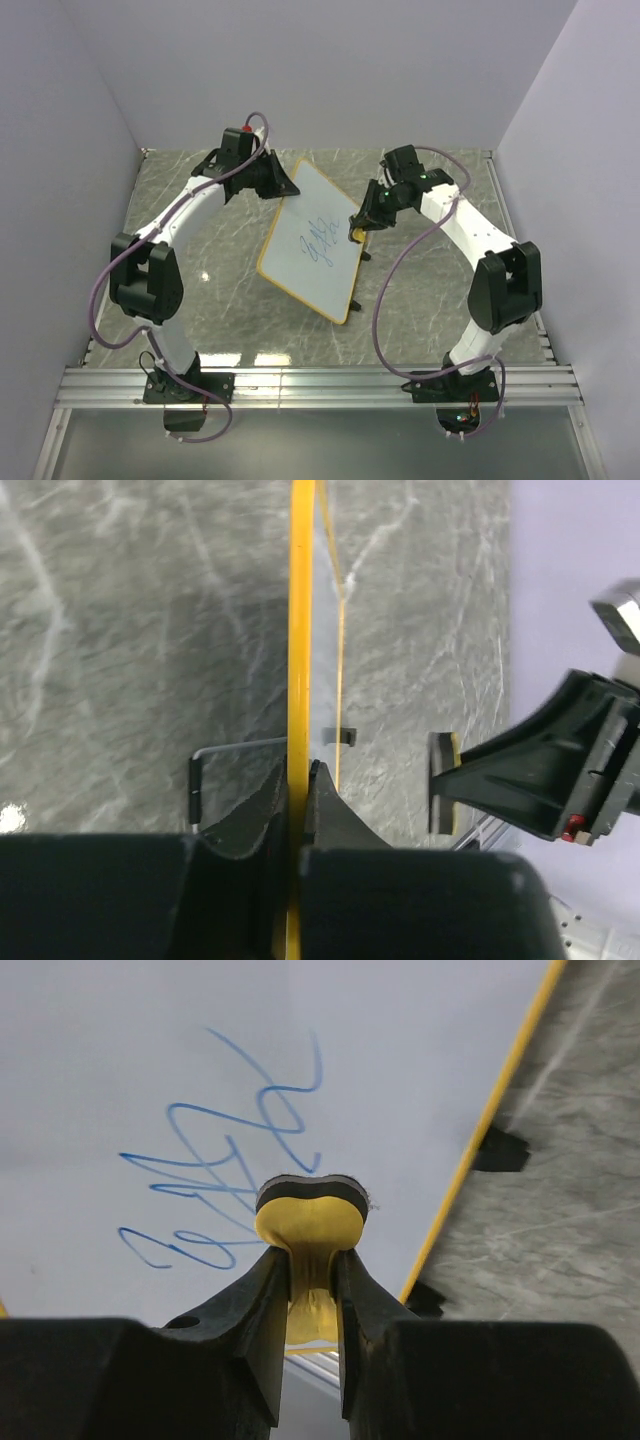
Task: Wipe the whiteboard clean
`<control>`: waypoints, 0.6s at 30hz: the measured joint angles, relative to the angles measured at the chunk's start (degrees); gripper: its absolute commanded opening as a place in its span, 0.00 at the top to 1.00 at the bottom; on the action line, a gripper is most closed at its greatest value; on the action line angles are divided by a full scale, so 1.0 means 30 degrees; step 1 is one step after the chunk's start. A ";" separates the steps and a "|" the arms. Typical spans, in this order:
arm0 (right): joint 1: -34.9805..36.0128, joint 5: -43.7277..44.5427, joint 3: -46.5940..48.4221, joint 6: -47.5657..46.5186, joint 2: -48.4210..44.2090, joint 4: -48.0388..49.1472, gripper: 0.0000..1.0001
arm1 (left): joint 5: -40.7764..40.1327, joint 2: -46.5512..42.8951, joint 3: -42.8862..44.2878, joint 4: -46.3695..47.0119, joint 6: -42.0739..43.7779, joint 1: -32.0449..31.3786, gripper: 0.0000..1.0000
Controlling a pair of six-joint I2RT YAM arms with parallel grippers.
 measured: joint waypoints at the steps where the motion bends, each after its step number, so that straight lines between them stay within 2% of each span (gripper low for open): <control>1: 0.0124 -0.0138 0.0138 0.0117 0.0095 0.0000 1.00 | 0.0255 0.0051 0.0284 -0.0022 0.0160 -0.0117 0.99; 6: 0.1253 -0.1027 0.2062 0.0780 0.1209 0.0233 1.00 | 0.0124 -0.0117 0.0248 0.0080 0.0692 -0.0517 1.00; 14: 0.3322 -0.2623 0.7563 0.1647 0.5166 0.0933 1.00 | -0.0255 -0.0984 -0.1377 0.1056 0.0474 -0.0386 1.00; 18: 0.3708 -0.2980 0.7876 0.1719 0.5778 0.1188 1.00 | -0.0605 -0.1071 -0.1508 0.1035 0.0342 -0.0415 1.00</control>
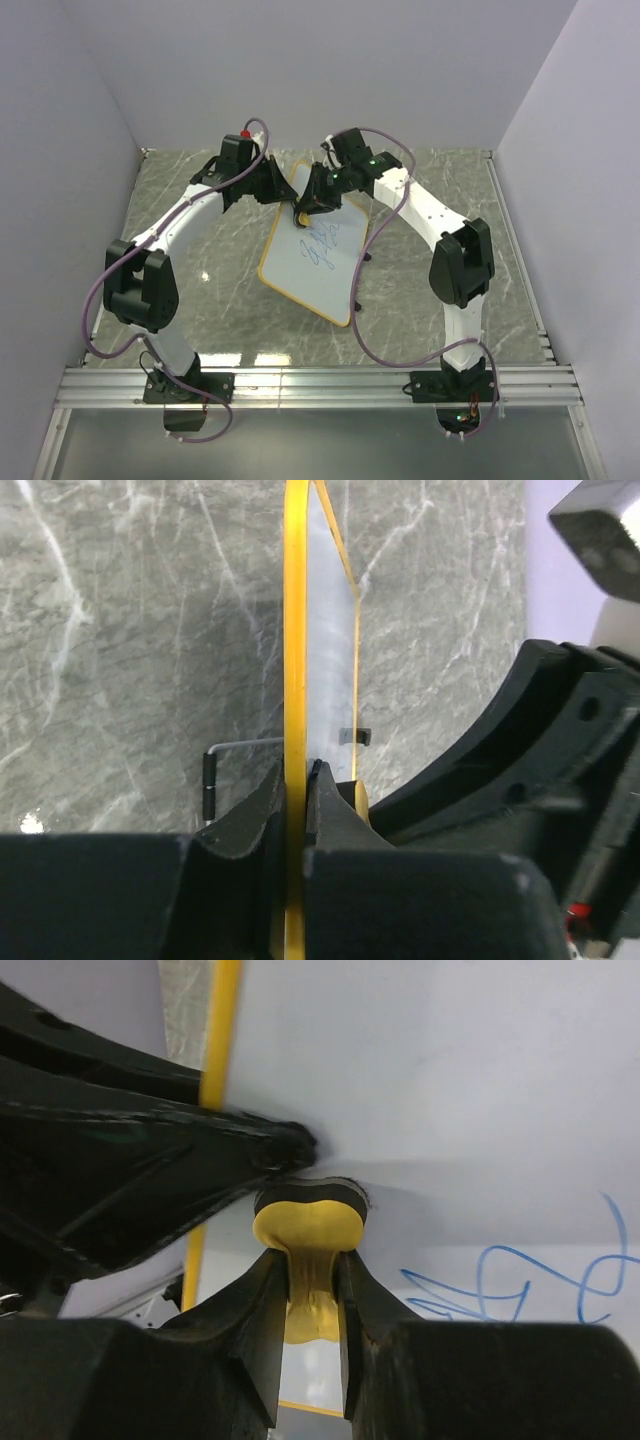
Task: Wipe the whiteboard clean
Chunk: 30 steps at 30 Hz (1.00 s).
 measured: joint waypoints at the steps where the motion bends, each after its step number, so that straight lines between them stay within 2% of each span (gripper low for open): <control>1: -0.0007 -0.0058 -0.0313 -0.0007 -0.0015 0.0211 1.00 | -0.0124 0.0000 0.0015 -0.0058 0.0007 -0.0036 1.00; 5: -0.0168 -0.0160 -0.2178 -0.0080 -0.0423 0.1202 1.00 | -0.0678 0.0000 0.0080 -0.0532 0.0007 -0.0058 1.00; 13: -0.1093 0.0882 -0.7890 -0.0663 -0.2739 0.3169 1.00 | -0.0984 0.0372 0.0991 -0.1654 0.0058 -0.0095 1.00; 19: -0.2127 0.2237 -1.0885 -0.0940 -0.3679 0.2951 1.00 | -0.0882 0.0648 0.1705 -0.1945 0.0350 -0.0291 1.00; 25: -0.2164 0.2783 -1.0127 -0.1231 -0.3395 0.1705 1.00 | -0.0911 0.0678 0.2069 -0.2047 0.0474 -0.0546 1.00; 30: -0.2157 0.2849 -0.6776 -0.1224 -0.2040 -0.0029 1.00 | -0.1290 0.0925 0.2652 -0.2295 0.0780 -0.0860 1.00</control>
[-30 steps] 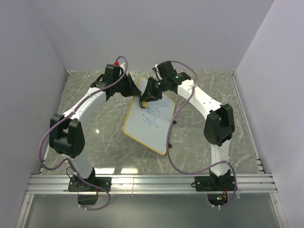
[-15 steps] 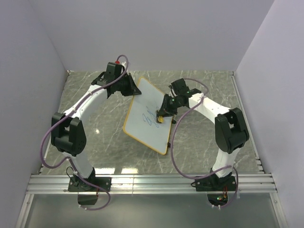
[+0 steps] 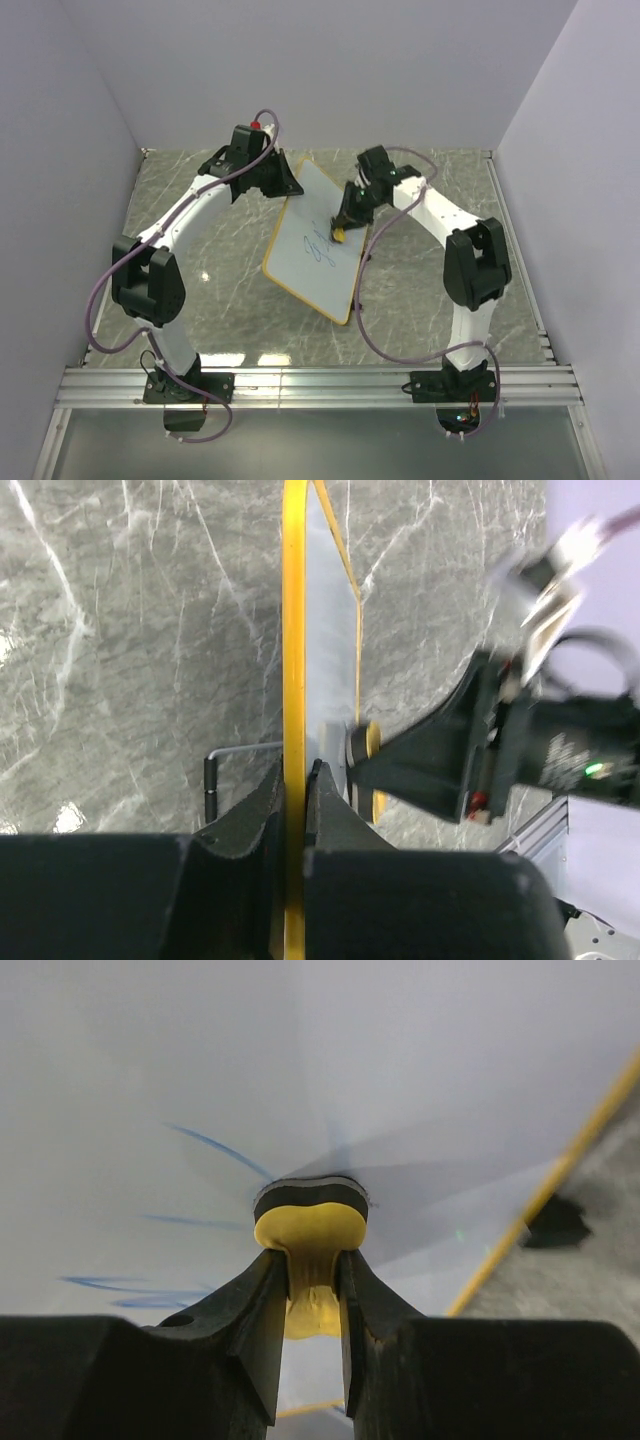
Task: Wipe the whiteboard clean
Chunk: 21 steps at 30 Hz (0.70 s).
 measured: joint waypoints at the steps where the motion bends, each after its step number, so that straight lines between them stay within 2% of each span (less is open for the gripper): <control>1: 0.0007 0.0000 0.0896 0.0000 0.0321 -0.0029 1.00 | -0.0102 0.0066 0.0146 -0.0073 0.0022 -0.0080 1.00; 6: 0.0029 -0.0189 0.7053 0.0168 0.2812 -0.0430 1.00 | -0.0736 0.0335 0.0940 -0.0612 0.0109 -0.0546 1.00; 9: 0.0029 -0.0291 0.9209 0.0284 0.3883 -0.0583 1.00 | -0.1275 0.0386 0.1231 -0.0954 0.0124 -0.0772 1.00; 11: 0.0022 -0.0321 0.9289 0.0372 0.4014 -0.0561 1.00 | -0.1559 0.0474 0.1370 -0.1144 0.0102 -0.0823 1.00; 15: -0.0138 -0.0328 0.6732 0.0503 0.3184 0.1020 1.00 | -0.1938 0.0605 0.1552 -0.1501 0.0044 -0.0823 1.00; 21: -0.1508 0.0277 -0.0838 0.0408 0.0583 0.2907 1.00 | -0.1953 0.0619 0.1807 -0.1668 0.0022 -0.0903 1.00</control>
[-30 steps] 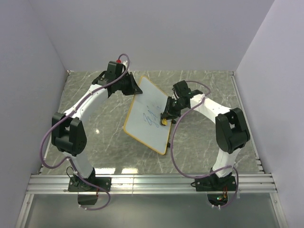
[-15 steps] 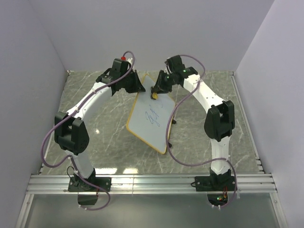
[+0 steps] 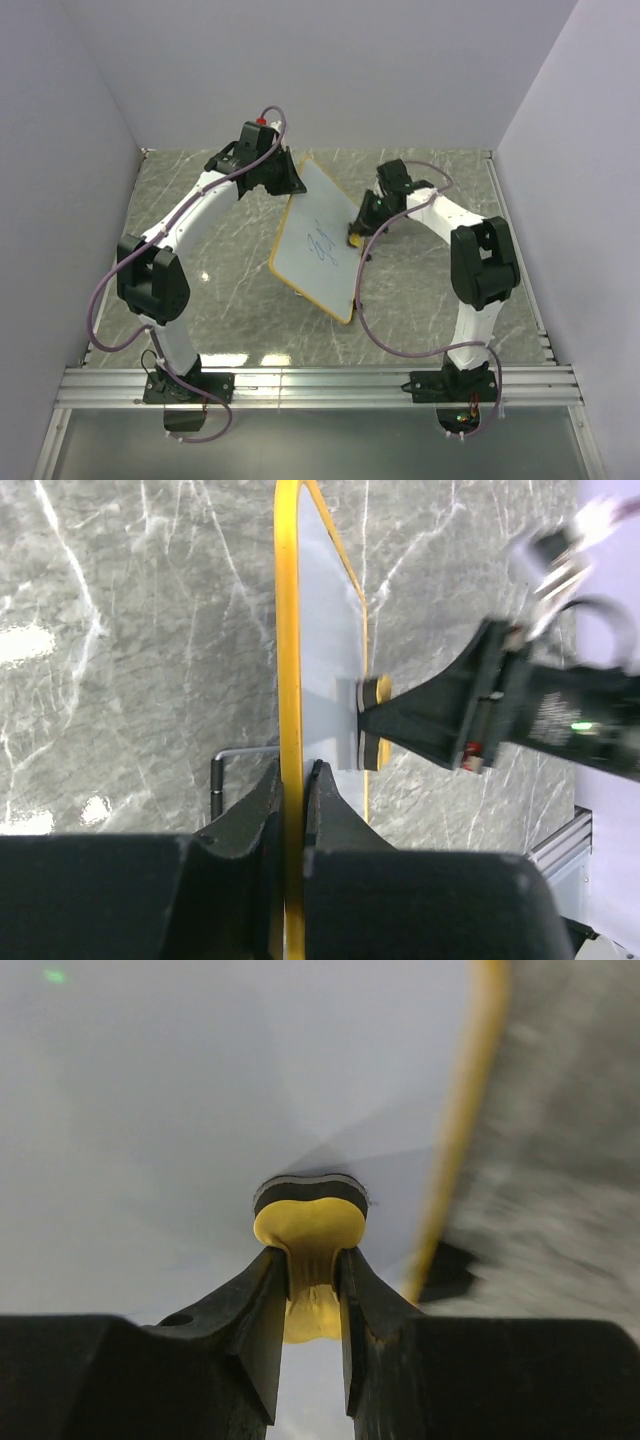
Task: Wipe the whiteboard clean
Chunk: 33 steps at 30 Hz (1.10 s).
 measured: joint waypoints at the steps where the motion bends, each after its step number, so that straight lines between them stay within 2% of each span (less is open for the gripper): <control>1: -0.0284 0.0146 -0.1115 -0.0044 -0.0255 0.0204 1.00 | 0.0007 0.0000 0.0058 -0.0015 0.0015 -0.0058 1.00; 4: -0.0911 0.0437 -0.3410 0.0015 -0.0583 0.0364 1.00 | 0.0117 0.0000 0.0255 0.0066 0.0117 -0.0248 1.00; 9: -0.0976 0.0393 -0.3147 0.0095 -0.0590 0.0109 1.00 | 0.0168 0.0000 0.0415 0.0182 0.0306 -0.0452 1.00; 16: -0.0568 0.0605 0.2572 0.0255 0.1246 -0.2390 1.00 | 0.0080 0.0036 0.0474 0.0160 0.0437 -0.0503 1.00; 22: 0.1056 0.0175 0.7337 0.1122 0.1362 -0.2339 1.00 | -0.0036 0.0299 0.0991 0.0007 0.0583 -0.0729 1.00; 29: 0.1931 -0.0474 0.5974 0.1945 0.0095 -0.1355 1.00 | -0.0175 0.0328 0.1056 -0.0175 0.0692 -0.0750 1.00; 33: 0.1741 -0.0262 0.2936 0.1792 -0.0998 -0.0423 1.00 | -0.0364 0.0364 0.1056 -0.0255 0.0707 -0.0743 1.00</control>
